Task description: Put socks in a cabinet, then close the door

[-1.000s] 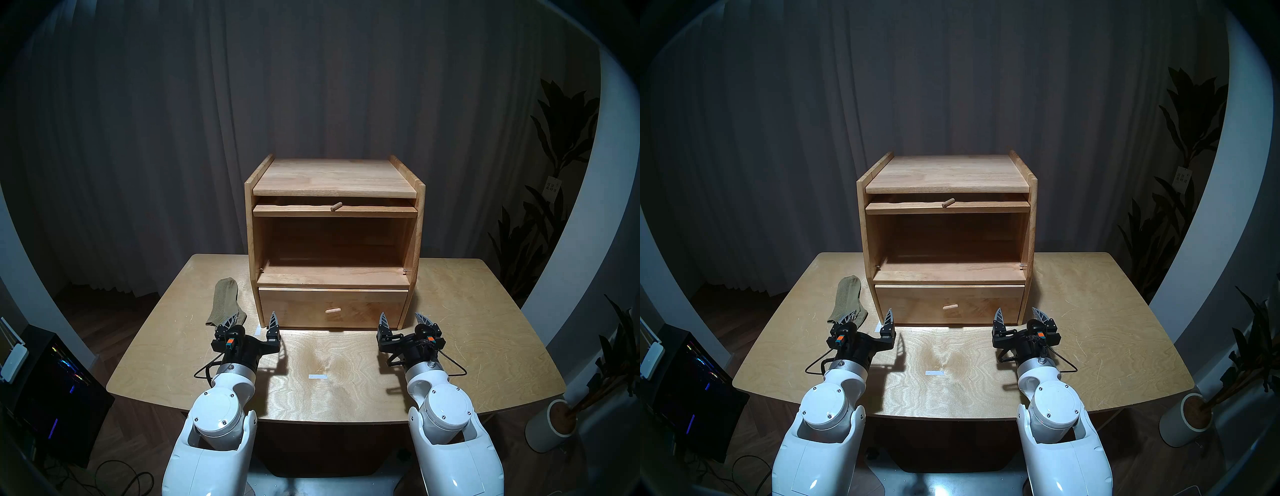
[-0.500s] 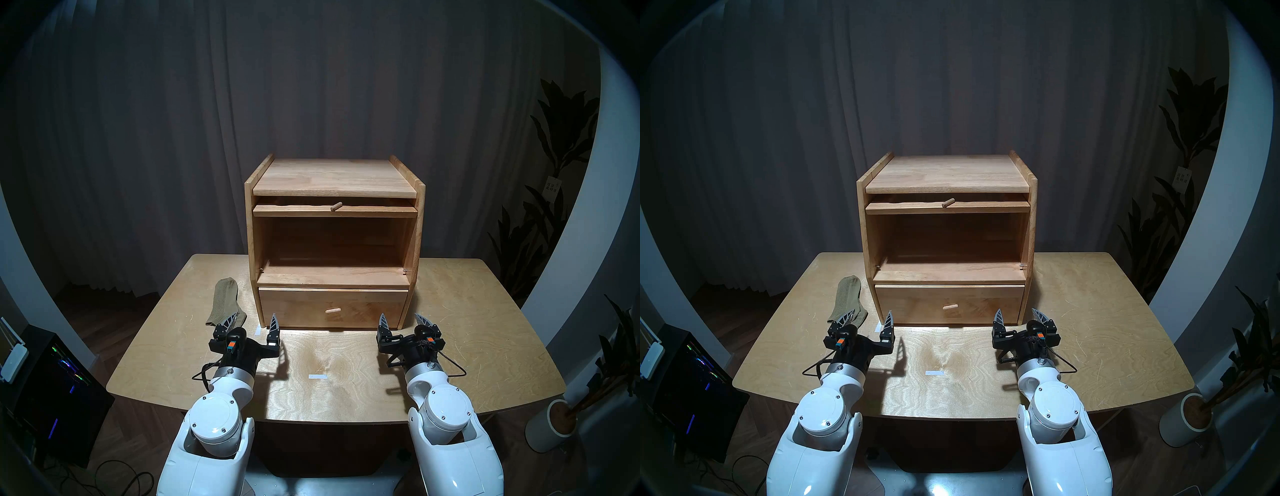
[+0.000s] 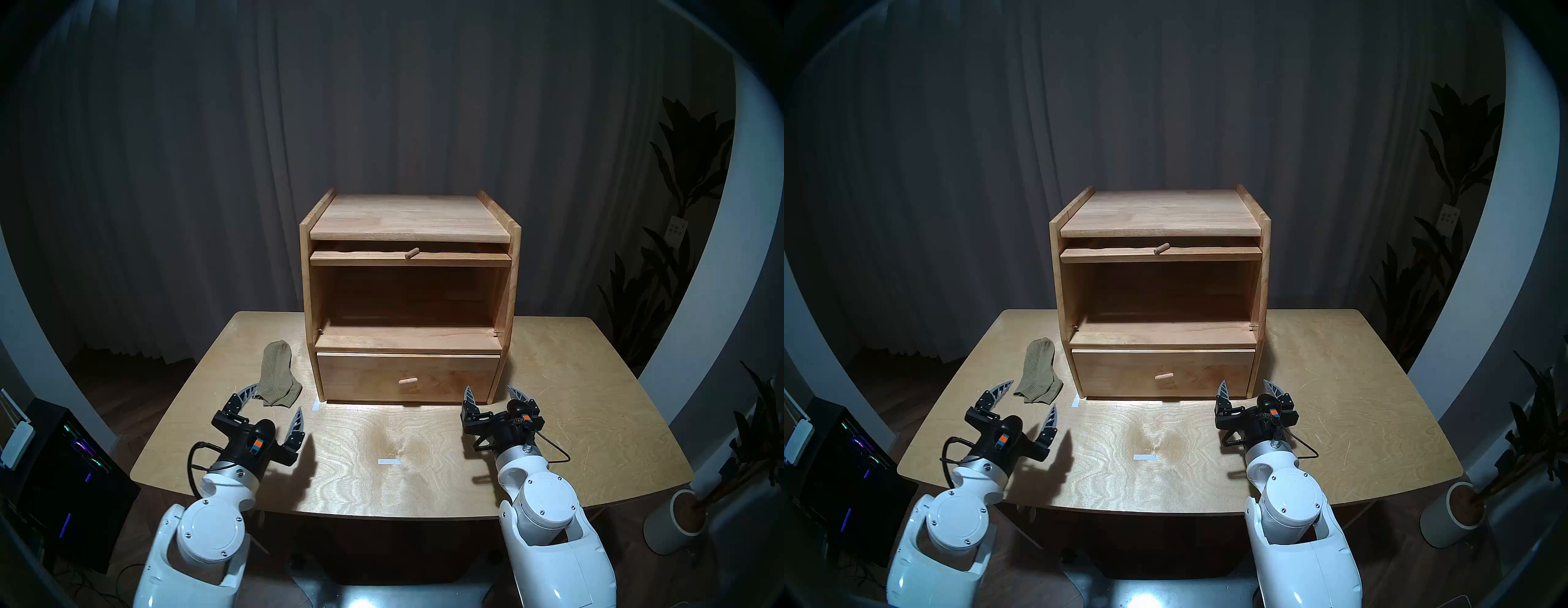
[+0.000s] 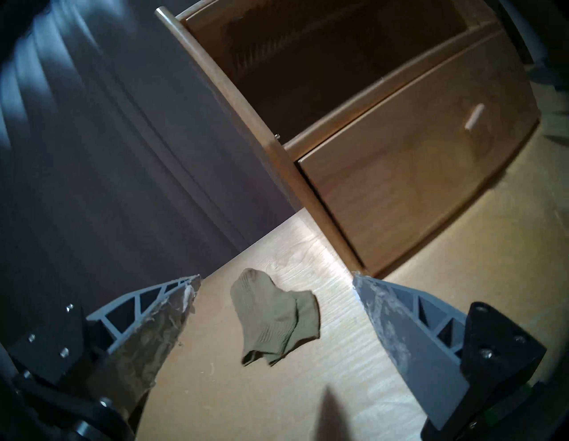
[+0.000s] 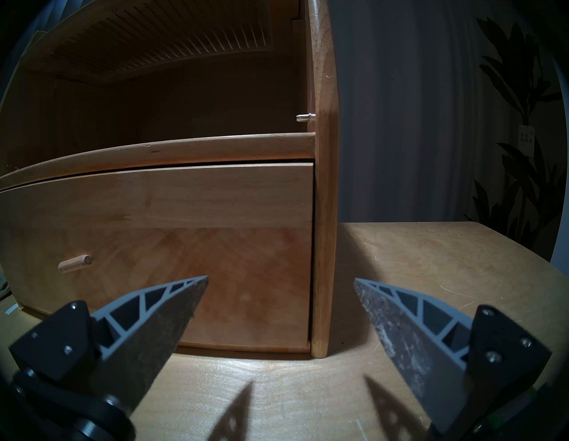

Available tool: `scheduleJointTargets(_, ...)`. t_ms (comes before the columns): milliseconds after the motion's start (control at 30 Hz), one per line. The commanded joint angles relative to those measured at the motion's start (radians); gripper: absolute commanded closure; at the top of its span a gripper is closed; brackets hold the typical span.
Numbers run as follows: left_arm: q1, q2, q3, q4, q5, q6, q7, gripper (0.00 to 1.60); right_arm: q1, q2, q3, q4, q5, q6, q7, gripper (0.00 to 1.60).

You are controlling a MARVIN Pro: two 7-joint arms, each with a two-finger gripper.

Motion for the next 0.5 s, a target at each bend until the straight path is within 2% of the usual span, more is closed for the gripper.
scheduleJointTargets(0, -0.011, 0.105, -0.105, -0.084, 0.029, 0.025, -0.108, 0.0, 0.008, 0.0, 0.001, -0.016, 0.0, -0.005, 0.0, 0.0)
scheduleJointTargets(33, -0.016, 0.149, -0.117, -0.087, 0.018, 0.033, -0.141, 0.0, 0.009, 0.0, 0.001, -0.015, 0.0, -0.005, 0.0, 0.0)
scheduleJointTargets(67, -0.029, 0.103, -0.124, -0.086, 0.026, 0.037, -0.125, 0.0, 0.009, 0.0, 0.001, -0.015, 0.0, -0.005, 0.0, 0.0)
scheduleJointTargets(100, -0.034, 0.143, -0.136, -0.089, 0.017, 0.048, -0.173, 0.0, 0.009, 0.0, 0.001, -0.014, 0.0, -0.005, 0.0, 0.0)
scheduleJointTargets(133, -0.044, 0.158, -0.143, -0.09, 0.005, 0.062, -0.198, 0.0, 0.009, 0.0, 0.001, -0.014, 0.0, -0.005, 0.0, 0.0)
scheduleJointTargets(300, -0.112, 0.173, -0.156, -0.08, -0.021, 0.142, -0.269, 0.0, 0.01, 0.0, 0.001, -0.012, 0.0, -0.006, 0.0, 0.0)
scheduleJointTargets(333, -0.13, 0.171, -0.158, -0.074, -0.034, 0.17, -0.306, 0.0, 0.01, 0.0, 0.001, -0.012, 0.0, -0.006, 0.0, 0.0)
scheduleJointTargets(467, -0.166, 0.189, -0.136, -0.07, -0.048, 0.245, -0.373, 0.0, 0.011, 0.0, 0.001, -0.013, 0.0, -0.006, 0.0, 0.0)
